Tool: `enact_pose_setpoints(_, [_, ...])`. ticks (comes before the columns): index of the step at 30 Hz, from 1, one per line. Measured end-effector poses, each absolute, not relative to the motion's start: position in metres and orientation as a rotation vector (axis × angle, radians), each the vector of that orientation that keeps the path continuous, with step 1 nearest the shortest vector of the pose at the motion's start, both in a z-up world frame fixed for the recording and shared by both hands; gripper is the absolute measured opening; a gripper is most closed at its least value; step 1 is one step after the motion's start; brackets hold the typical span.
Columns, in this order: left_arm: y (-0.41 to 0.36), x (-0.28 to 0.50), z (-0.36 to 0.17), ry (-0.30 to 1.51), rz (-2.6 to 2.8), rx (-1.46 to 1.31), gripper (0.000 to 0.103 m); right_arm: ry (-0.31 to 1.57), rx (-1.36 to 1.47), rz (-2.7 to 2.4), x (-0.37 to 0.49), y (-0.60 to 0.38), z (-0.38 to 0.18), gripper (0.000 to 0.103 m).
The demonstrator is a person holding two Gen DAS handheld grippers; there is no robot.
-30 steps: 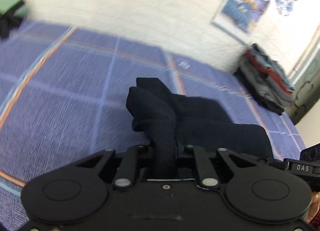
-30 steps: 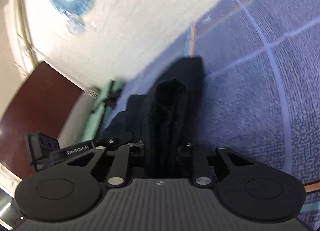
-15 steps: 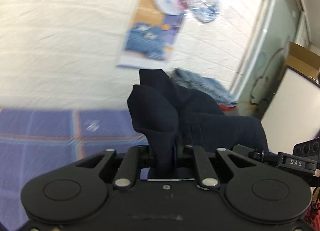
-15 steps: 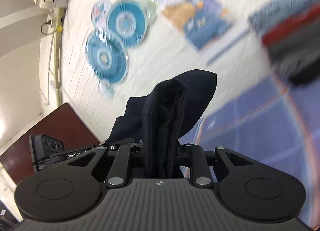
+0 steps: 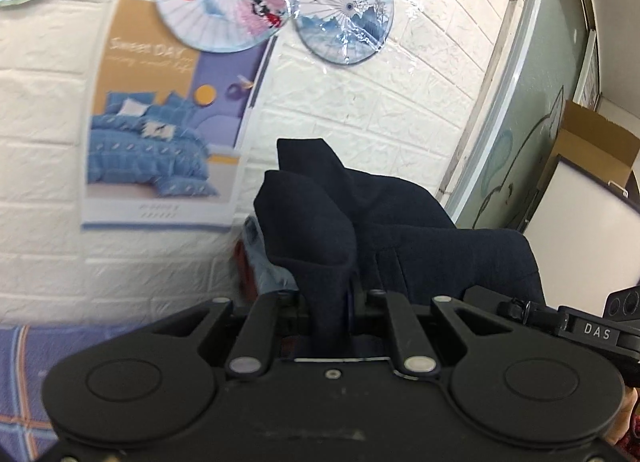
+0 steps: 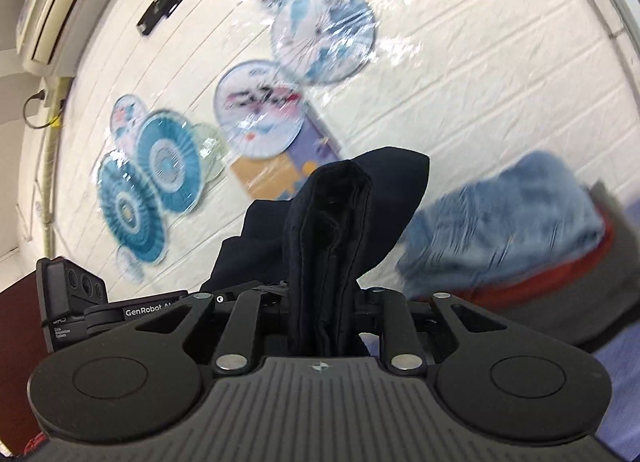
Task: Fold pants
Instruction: 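Carry the bundle with both tools to the clothes stack by the wall, then lower the bundle onto the clothes stack and open both tools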
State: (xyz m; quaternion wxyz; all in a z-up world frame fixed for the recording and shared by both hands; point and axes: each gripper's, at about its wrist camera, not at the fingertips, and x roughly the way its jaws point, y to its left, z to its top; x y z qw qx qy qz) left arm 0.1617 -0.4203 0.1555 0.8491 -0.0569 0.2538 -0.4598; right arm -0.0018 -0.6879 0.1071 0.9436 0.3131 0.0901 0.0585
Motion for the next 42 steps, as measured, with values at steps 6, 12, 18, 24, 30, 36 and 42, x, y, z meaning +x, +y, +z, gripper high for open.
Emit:
enact_pose_setpoints(6, [-0.491, 0.221, 0.173, 0.543, -0.936, -0.155, 0.013, 0.184, 0.544, 0.066, 0.054, -0.746, 0.123, 0.036])
enact_pose_setpoints(12, [-0.551, 0.275, 0.145, 0.566, -0.762, -0.040, 0.036, 0.260, 0.459, -0.142, 0.120, -0.795, 0.087, 0.068])
enact_pose_setpoints(18, [-0.535, 0.295, 0.130, 0.520, -0.728, -0.019, 0.036, 0.180, 0.412, -0.301, 0.115, -0.802, 0.066, 0.087])
enact_pose_setpoints(24, [-0.574, 0.287, 0.126, 0.450, -0.781, 0.084, 0.036, 0.200, 0.283, -0.172, 0.135, -0.779, 0.071, 0.074])
enact_pose_setpoints(30, [-0.616, 0.289, 0.069, 0.508, -0.731, 0.238, 0.038, 0.355, 0.243, -0.259, 0.168, -0.784, 0.022, 0.068])
enact_pose_setpoints(36, [-0.638, 0.297, 0.036, 0.557, -0.658, 0.235, 0.039, 0.388, 0.183, -0.298, 0.184, -0.781, 0.010, 0.058])
enact_pose_setpoints(42, [-0.620, 0.281, 0.061, 0.538, -0.677, 0.210, 0.070, 0.332, 0.177, -0.221, 0.144, -0.766, 0.040, 0.103])
